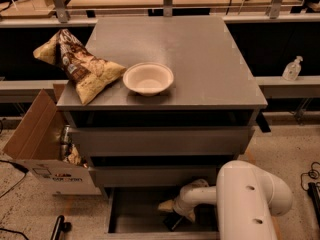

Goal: Pick rxbar blueberry from bottom drawer and place on counter

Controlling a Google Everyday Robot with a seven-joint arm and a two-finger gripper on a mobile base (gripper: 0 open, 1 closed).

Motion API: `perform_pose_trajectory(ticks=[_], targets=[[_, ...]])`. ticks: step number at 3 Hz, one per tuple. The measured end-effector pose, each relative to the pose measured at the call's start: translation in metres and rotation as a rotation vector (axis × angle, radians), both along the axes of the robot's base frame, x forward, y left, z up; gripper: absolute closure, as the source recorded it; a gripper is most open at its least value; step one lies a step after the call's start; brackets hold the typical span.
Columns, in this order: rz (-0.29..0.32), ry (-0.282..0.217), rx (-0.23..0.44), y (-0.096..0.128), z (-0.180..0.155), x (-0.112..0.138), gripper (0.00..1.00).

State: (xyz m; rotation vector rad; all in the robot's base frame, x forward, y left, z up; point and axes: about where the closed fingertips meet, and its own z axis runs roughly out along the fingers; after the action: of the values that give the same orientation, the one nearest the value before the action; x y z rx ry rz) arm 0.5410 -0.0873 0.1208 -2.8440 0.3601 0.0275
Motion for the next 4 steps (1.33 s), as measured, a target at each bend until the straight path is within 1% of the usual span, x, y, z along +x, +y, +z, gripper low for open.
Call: perform_pose_trajectory(ticks=[1, 2, 3, 4], targets=[[-0.018, 0.038, -0.041, -0.006, -0.013, 0.001, 0.0], [-0.024, 0.066, -0.086, -0.01, -0.026, 0.0, 0.17], [-0.021, 0.069, -0.098, -0.011, -0.027, -0.001, 0.42], [-0.021, 0.069, -0.098, -0.011, -0.017, -0.001, 0.71]])
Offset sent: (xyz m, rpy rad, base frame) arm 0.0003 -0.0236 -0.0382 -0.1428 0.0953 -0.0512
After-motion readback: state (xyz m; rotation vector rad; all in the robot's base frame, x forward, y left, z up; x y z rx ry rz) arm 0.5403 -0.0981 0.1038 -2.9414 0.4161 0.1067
